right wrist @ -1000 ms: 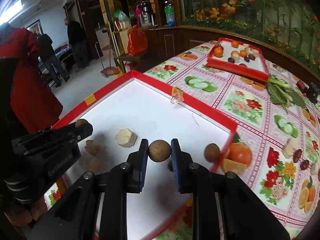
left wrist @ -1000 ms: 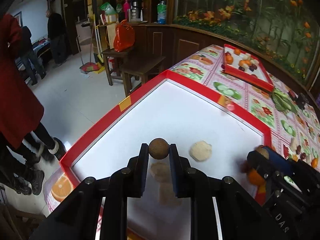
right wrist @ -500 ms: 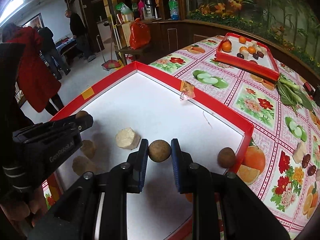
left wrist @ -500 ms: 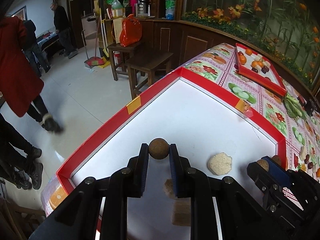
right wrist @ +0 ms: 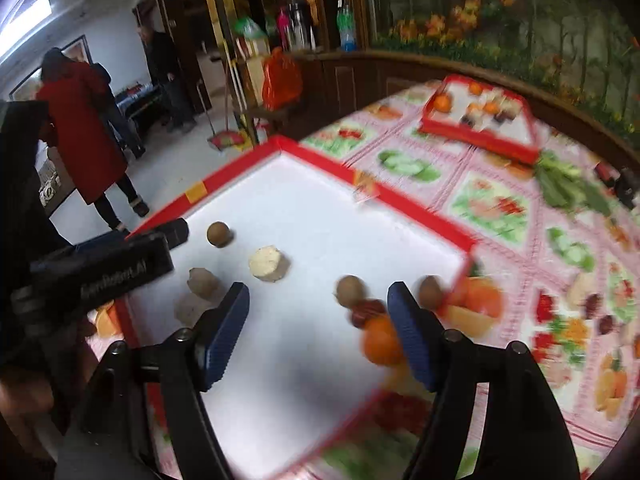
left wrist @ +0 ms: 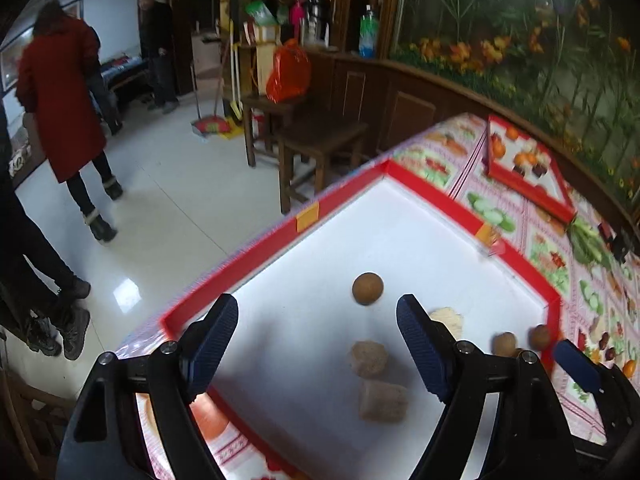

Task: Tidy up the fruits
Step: 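Lower both fruits into the white tray and open both tools, then move both open tools back over the tablecloth fruit, then grasp an orange with the right tool while the left grasps a brown round fruit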

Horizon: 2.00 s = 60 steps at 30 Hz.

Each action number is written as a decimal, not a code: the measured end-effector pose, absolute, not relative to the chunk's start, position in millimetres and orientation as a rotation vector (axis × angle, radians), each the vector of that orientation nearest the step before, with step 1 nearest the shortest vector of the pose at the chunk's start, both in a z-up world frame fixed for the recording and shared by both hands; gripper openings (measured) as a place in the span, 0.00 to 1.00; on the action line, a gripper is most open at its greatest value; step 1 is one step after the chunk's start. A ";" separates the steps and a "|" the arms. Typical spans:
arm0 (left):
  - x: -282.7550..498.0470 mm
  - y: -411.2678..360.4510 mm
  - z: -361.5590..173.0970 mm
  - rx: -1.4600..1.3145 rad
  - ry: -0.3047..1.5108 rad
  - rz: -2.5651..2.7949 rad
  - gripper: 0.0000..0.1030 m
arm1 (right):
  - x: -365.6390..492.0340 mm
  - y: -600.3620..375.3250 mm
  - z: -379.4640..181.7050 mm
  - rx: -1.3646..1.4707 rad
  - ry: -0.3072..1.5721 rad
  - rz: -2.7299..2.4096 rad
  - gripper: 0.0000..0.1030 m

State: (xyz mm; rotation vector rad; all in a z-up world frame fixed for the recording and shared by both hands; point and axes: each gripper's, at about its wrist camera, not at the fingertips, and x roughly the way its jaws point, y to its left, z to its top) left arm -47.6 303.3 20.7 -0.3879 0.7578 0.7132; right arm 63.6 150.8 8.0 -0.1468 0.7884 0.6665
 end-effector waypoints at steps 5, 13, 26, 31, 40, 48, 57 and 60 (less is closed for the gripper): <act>-54.7 254.7 48.5 -0.364 0.634 0.616 0.80 | 48.0 48.9 27.9 -0.034 0.693 0.546 0.82; 7.9 124.6 39.0 -0.158 0.706 0.262 0.80 | 67.0 -136.4 -5.6 0.113 0.720 0.160 0.84; 101.7 57.9 -13.3 -0.113 0.819 0.170 0.79 | 163.5 -179.2 -38.9 0.070 0.819 0.063 0.63; 118.1 56.0 -24.3 -0.115 0.840 0.160 0.79 | 174.8 -175.7 -50.6 0.036 0.888 0.043 0.32; 141.0 50.3 -34.0 -0.109 0.866 0.151 0.72 | 146.3 -184.1 -42.7 0.117 0.845 0.098 0.32; 149.3 43.5 -33.4 -0.039 0.874 0.153 0.22 | 143.9 -182.8 -34.9 0.134 0.826 0.124 0.32; 80.4 25.2 -25.2 -0.029 0.884 0.056 0.22 | 79.4 -171.4 -19.6 0.097 0.809 0.135 0.32; 52.0 15.2 -21.6 -0.019 0.890 0.037 0.22 | 47.0 -166.9 -18.8 0.105 0.809 0.132 0.32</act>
